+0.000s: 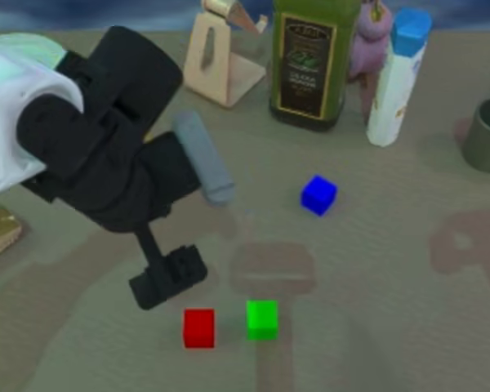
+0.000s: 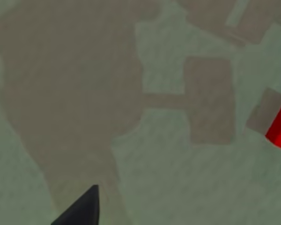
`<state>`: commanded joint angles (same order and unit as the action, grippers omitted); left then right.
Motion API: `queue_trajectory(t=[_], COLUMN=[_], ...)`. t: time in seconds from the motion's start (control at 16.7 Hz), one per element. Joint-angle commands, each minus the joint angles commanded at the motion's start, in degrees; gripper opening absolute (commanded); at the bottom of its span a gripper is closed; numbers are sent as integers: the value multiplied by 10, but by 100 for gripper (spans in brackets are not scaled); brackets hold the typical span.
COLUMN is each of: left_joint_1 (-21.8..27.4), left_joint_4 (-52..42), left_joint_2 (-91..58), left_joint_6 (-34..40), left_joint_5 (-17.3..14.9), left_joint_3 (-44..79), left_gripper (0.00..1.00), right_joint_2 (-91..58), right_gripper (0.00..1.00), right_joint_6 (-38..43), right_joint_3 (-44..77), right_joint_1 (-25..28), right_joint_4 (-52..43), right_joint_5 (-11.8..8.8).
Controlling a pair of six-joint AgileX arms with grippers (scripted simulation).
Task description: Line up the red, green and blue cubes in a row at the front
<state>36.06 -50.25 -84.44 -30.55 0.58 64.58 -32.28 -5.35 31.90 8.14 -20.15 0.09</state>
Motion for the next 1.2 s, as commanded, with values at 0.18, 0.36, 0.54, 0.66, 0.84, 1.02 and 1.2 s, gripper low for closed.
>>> queue_trajectory(t=[0.18,0.36,0.54,0.66,0.84,1.02,1.2], left_joint_1=[-73,-147,-217,-257,-307,-344,-367], left_joint_4=[81,167,255,310,386,449,491], left_joint_2=[159,324,485,577,691,773,829], left_joint_6=[53,109,164,197,241,277,300], left_joint_5=[2,4,4,4,1,-2,-5], left_joint_3=[-126,-257,-385,-458,-545,-605,-638], left_gripper=[100,100,100,100,100,100,100], right_joint_2=[-198,-415,-625,-747,-894,-998,-1064], right_gripper=[100,100,100,100,100,100,100], right_joint_6=[-28,-57,-86,-103,-127,-145,-156], right_joint_3=[175,358,531,637,778,893,965], right_joint_1=[38,77,116,140,172,197,212], right_joint_4=[-110,-227,-339,-407,-493,-553,-588], right_joint_5=[1,2,1,0,0,1,2])
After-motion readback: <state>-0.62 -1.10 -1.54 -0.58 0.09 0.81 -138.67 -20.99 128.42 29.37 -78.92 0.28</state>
